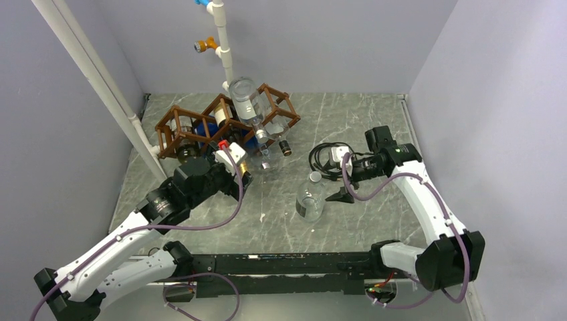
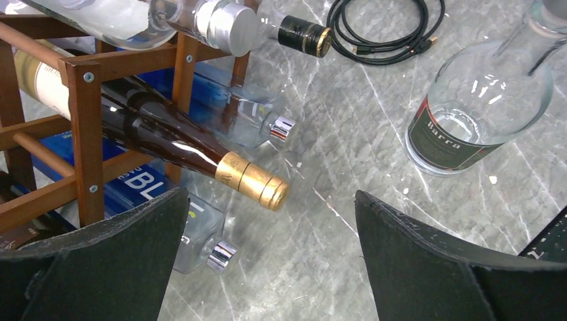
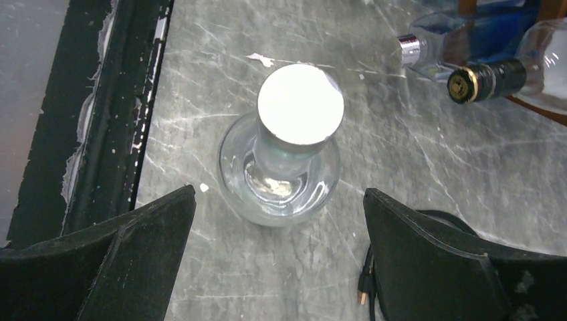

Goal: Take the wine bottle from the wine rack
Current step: Place the wine bottle at the center of the board.

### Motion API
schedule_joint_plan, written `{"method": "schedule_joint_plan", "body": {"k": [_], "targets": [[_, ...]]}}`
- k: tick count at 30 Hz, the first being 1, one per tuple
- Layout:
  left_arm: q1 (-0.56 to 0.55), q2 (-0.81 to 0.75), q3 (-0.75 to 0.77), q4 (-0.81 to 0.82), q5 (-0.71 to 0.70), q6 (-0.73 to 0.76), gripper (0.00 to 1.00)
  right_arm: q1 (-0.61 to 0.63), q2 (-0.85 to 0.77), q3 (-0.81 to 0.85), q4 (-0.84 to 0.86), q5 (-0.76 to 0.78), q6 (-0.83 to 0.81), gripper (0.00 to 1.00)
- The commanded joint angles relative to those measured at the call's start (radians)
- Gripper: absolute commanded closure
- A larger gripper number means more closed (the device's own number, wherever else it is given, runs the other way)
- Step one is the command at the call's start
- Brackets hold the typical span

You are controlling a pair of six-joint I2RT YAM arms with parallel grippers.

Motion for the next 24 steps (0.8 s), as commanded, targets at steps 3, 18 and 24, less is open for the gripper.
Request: {"method": "schedule_joint_plan", "body": {"k": [3, 18, 24], "targets": [[0.002, -0.013, -0.002, 0.017, -0.051, 0.034, 0.0, 0.079, 0.068, 0.095, 0.006, 0.013, 0.014, 0.01], [0.018, -0.021, -0.007, 0.019, -0.055, 0.029, 0.0, 0.219, 0.127, 0.074, 0.161, 0.047, 0.159, 0.13], [0.023, -0.017, -0.007, 0.019, -0.05, 0.028, 0.01, 0.236, 0.127, 0.056, 0.196, 0.055, 0.176, 0.22]]}}
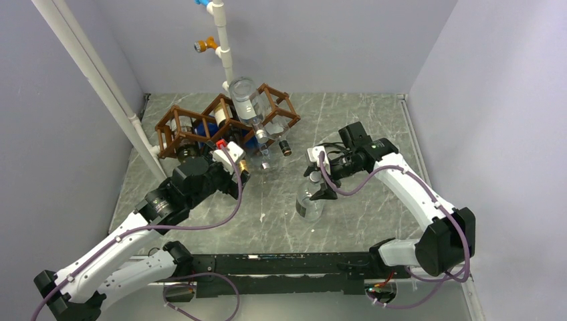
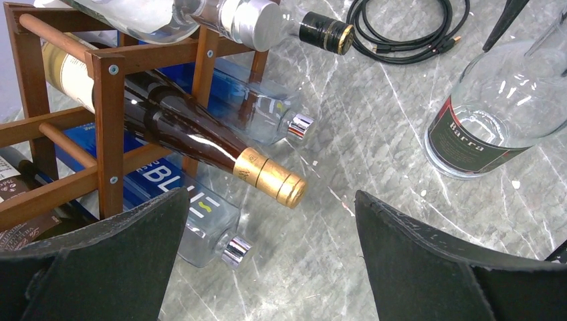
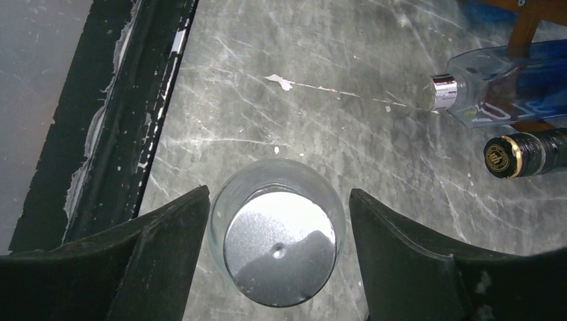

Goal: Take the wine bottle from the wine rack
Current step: Place the wine bottle at the center of the board, then pick up the wine bottle from the center of the board.

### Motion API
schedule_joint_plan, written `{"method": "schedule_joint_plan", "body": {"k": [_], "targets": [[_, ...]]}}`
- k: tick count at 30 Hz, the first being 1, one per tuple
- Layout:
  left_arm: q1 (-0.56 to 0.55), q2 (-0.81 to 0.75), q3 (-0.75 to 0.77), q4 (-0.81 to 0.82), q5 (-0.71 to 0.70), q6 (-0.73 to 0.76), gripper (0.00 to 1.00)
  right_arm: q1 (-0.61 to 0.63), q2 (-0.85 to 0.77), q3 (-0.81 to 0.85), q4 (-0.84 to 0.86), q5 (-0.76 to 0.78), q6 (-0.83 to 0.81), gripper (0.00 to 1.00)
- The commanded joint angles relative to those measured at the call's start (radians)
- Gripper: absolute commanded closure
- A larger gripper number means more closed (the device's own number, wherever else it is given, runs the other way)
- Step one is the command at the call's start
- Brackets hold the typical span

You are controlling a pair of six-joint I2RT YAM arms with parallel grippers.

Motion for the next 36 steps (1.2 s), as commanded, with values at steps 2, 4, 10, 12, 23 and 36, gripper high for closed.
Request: {"method": "schedule_joint_plan", "body": {"k": [2, 4, 10, 12, 23, 36], "targets": [[0.008, -0.009, -0.002, 0.019, -0.008, 0.006, 0.01, 0.015, -0.012, -0.008, 0.061, -0.002, 0.018, 0.25], [0.009, -0.01, -0.003, 0.019, -0.007, 0.005, 0.0, 0.016, -0.013, -0.014, 0.071, 0.003, 0.021, 0.28], [0.011, -0.011, -0.003, 0.019, -0.006, 0.005, 0.0, 0.017, -0.019, -0.027, 0.077, 0.012, 0.013, 0.34], [0.011, -0.012, -0.002, 0.019, -0.007, 0.004, 0.0, 0.016, -0.022, -0.029, 0.078, 0.019, 0.011, 0.37], [0.013, -0.017, -0.003, 0.018, -0.012, 0.002, 0.01, 0.017, -0.042, -0.046, 0.09, 0.031, 0.009, 0.53], [0.013, -0.024, -0.004, 0.018, -0.012, 0.002, 0.01, 0.015, -0.047, -0.031, 0.069, 0.028, 0.0, 0.82]]}}
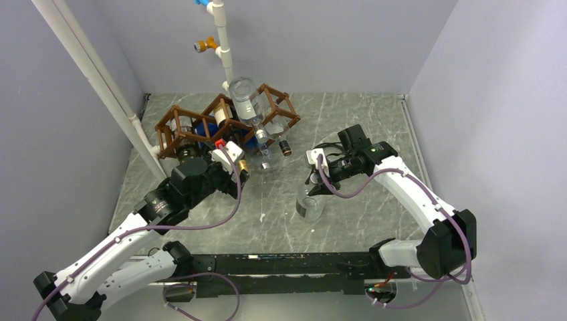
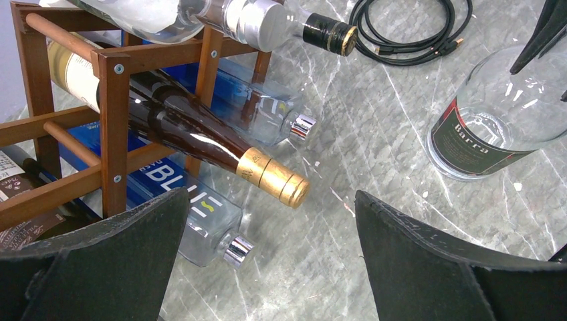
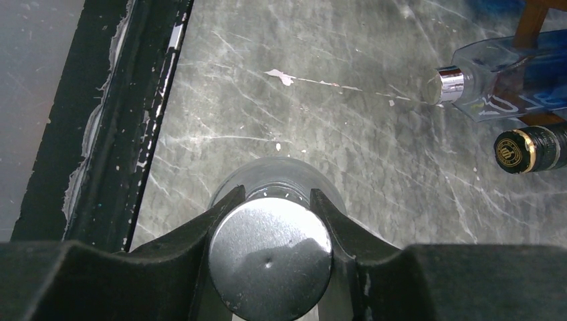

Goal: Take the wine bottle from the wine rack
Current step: Pick up the wine bottle from the center of the board.

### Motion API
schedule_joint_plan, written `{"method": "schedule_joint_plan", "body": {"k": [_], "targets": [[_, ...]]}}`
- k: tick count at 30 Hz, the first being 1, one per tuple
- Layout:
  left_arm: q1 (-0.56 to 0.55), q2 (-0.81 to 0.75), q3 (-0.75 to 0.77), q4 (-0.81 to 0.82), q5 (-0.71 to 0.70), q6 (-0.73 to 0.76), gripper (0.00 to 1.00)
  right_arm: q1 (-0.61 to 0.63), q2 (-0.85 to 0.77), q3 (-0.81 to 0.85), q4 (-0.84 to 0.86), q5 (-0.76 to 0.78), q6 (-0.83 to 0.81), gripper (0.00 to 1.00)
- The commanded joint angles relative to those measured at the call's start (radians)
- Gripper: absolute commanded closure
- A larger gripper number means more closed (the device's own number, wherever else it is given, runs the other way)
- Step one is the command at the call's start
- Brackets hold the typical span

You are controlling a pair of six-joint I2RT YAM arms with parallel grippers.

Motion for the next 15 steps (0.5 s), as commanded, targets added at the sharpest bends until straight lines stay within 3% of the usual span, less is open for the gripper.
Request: {"method": "schedule_joint_plan", "body": {"k": [1, 5, 15], "targets": [[0.004, -0.019, -0.003, 0.018, -0.013, 0.002, 0.01, 0.002, -0.029, 0.013, 0.014, 0.001, -0.037, 0.85], [0.005, -0.018, -0.003, 0.017, -0.014, 0.002, 0.01, 0.0, -0.025, 0.046, -0.009, 0.009, -0.01, 0.99], [0.006, -0.022, -0.003, 0.017, -0.018, 0.002, 0.0, -0.067, -0.027, 0.118, -0.042, -0.053, 0.043, 1.0]]}}
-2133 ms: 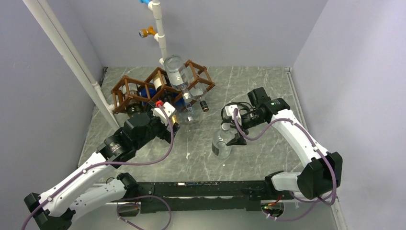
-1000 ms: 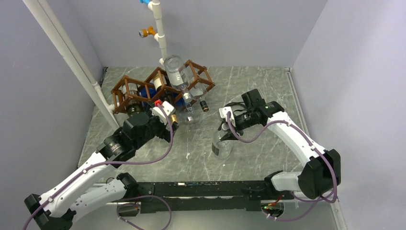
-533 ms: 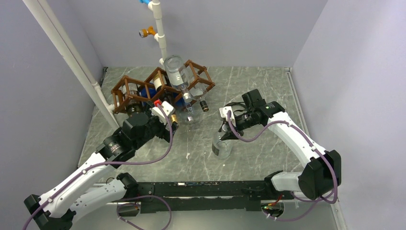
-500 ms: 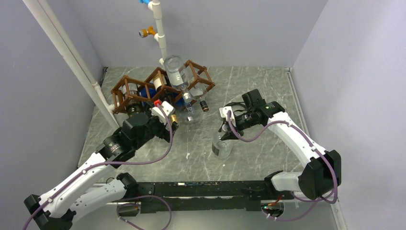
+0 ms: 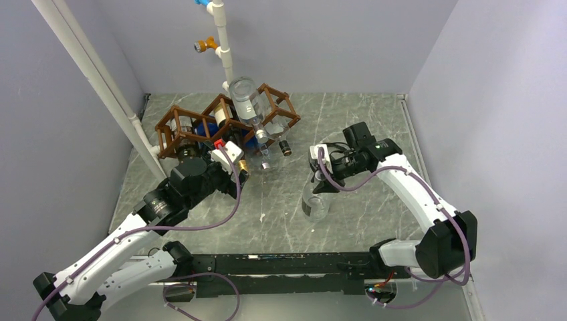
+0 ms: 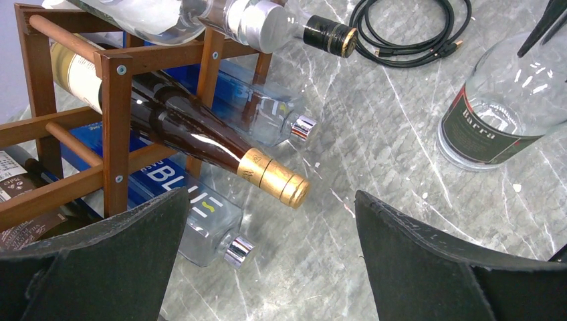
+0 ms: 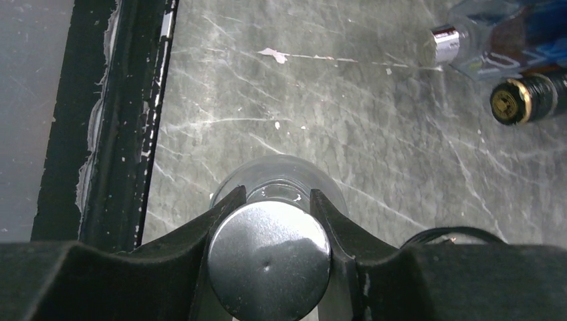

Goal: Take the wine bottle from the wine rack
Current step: Pick up the wine bottle from the center of the board.

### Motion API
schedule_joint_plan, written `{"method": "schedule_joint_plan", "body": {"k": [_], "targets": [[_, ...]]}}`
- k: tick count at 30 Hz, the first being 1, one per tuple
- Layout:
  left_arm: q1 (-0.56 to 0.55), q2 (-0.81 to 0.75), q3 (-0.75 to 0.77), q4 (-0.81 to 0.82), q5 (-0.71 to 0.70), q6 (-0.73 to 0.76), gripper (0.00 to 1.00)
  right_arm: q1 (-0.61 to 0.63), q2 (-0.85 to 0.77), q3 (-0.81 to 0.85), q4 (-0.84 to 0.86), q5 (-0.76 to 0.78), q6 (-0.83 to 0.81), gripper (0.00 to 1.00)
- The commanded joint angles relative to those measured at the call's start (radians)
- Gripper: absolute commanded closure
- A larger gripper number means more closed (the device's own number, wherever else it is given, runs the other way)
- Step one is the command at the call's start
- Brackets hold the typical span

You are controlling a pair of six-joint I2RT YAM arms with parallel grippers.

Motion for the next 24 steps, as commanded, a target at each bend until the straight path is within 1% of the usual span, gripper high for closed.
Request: {"method": "schedule_joint_plan", "body": {"k": [1, 9, 16, 24], "targets": [[0.006, -0.015, -0.003, 0.016, -0.018, 0.003, 0.0, -0.042, -0.029, 0.09, 0.019, -0.094, 0.022, 1.0], [0.006, -0.016, -0.004, 0.015, -0.022, 0.003, 0.01, -0.129, -0.037, 0.123, 0.031, -0.126, 0.062, 1.0], [0.006, -0.018, -0.005, 0.013, -0.027, 0.001, 0.01, -0.185, -0.026, 0.173, 0.039, -0.098, 0.079, 1.0], [0.008, -0.018, -0.004, 0.012, -0.03, 0.001, 0.01, -0.232, 0.02, 0.266, 0.133, -0.028, 0.177, 1.0]]}}
